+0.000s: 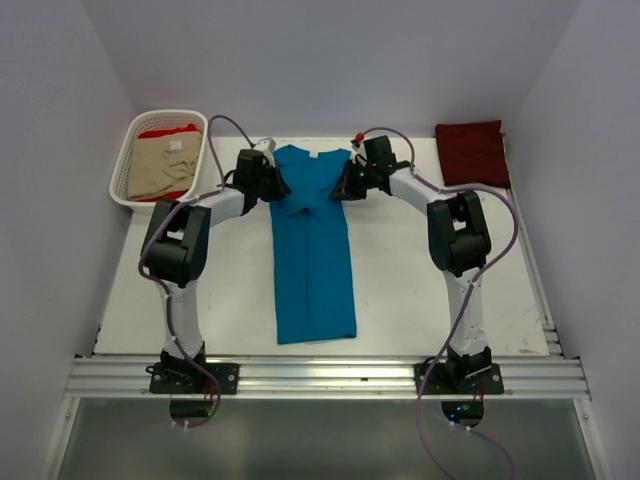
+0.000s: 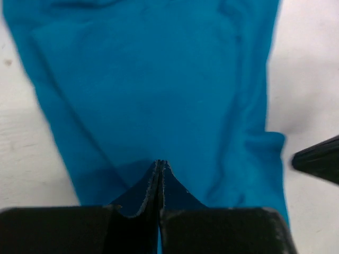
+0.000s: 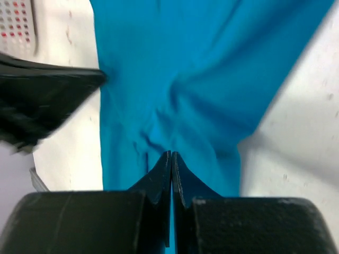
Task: Fold and stack the t-shirts
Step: Fold the tshirt
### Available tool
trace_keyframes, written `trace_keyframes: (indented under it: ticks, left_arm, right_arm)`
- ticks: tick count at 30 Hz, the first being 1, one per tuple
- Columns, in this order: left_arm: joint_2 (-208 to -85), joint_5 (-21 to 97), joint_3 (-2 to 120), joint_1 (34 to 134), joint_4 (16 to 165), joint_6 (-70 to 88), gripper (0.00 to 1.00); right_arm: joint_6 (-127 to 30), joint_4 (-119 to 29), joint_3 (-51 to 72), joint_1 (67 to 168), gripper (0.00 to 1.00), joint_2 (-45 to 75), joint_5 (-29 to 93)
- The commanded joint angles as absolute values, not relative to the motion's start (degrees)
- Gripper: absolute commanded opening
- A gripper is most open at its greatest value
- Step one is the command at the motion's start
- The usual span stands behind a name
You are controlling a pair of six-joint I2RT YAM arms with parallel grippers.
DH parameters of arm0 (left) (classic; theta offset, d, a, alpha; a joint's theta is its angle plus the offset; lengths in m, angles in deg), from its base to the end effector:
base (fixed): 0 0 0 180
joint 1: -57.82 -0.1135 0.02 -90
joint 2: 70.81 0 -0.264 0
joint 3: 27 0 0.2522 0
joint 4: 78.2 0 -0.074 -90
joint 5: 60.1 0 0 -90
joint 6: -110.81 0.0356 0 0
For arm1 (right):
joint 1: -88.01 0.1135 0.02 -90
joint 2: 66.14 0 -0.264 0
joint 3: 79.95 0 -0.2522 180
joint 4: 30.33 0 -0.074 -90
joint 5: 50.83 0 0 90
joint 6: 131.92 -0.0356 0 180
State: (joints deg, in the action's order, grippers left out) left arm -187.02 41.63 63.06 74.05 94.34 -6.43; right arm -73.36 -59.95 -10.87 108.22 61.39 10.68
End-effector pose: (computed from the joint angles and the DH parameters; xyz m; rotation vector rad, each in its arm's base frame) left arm 0.4335 -0.1337 0.1789 -0.0911 2.2161 -0.6510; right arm 0.4590 0.1871 0.1747 -0.0090 2.4928 1.0007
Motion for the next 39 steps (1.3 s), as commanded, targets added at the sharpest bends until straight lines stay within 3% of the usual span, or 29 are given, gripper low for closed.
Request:
trace_keyframes:
  ticks: [1, 11, 16, 24, 30, 34, 39]
  left_arm:
    - [-190.9, 53.2, 65.7, 69.3, 96.6, -8.8, 0.00]
    - [-195.0, 57.9, 65.3, 65.0, 101.6, -11.6, 0.00]
    - [-198.6, 60.8, 68.7, 65.0, 100.6, -11.6, 0.00]
    - [-205.7, 63.2, 76.7, 64.8, 98.4, -11.1, 0.00]
    - [-209.4, 63.0, 82.9, 64.5, 94.9, -9.6, 0.00]
    - [-209.4, 63.5, 82.1, 64.5, 96.2, -10.6, 0.00]
    - [-204.5, 64.5, 76.6, 64.5, 99.6, -11.4, 0.00]
  right_arm:
    - [-73.1, -67.2, -18.4, 107.9, 0.00, 65.1, 14.8]
    - [-76.5, -69.7, -31.0, 107.4, 0.00, 75.4, 20.1]
    - [-77.0, -73.6, -40.9, 107.2, 0.00, 82.5, 22.1]
    - [-77.5, -76.3, -45.1, 106.1, 0.00, 85.6, 28.4]
    - [-75.6, -74.7, -37.0, 105.8, 0.00, 79.8, 29.3]
    - [-75.6, -67.0, -21.7, 105.8, 0.00, 73.1, 30.2]
    - [-74.4, -66.2, -20.0, 105.8, 0.00, 71.7, 29.3]
